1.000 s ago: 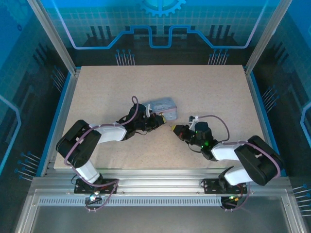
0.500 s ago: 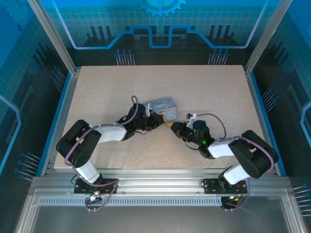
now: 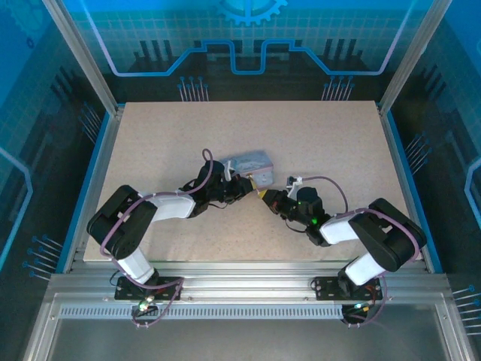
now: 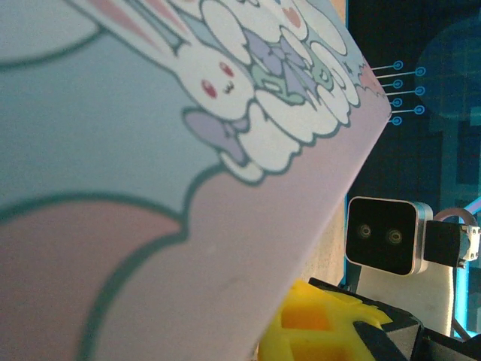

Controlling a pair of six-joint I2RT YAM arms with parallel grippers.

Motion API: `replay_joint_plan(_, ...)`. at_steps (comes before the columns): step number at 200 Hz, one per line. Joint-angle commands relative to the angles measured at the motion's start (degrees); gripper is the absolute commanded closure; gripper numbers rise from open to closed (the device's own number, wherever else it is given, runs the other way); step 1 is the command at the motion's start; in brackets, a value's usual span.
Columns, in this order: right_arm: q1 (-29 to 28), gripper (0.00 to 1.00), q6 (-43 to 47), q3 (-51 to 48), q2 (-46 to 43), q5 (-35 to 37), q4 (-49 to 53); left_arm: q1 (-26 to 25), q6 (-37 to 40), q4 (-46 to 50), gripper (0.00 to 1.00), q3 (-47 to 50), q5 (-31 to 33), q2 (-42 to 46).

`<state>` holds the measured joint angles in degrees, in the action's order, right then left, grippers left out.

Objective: Unlock the padlock with the key

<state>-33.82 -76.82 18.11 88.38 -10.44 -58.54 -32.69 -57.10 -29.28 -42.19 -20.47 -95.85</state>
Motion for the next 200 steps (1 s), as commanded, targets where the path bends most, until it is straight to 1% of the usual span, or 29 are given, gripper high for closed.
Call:
replay_joint_plan(1, -1.33, 1.00, -0.36, -0.31, -0.33, 0.68, -2.23, 0.59, -0.61, -4.20, 0.94, 0.57, -1.77, -0.40)
replay_joint_plan(50, -1.86, 1.00, 0.31, -0.64, -2.01, 1.16, -0.70, 0.83, -0.75, -4.59, 0.94, 1.31, -1.76, -0.05)
replay_joint_plan(200, -2.12, 1.00, 1.30, -0.84, -2.05, 1.56, 0.39, 0.87, -1.18, -4.91, 0.94, 1.43, -1.77, 0.09)
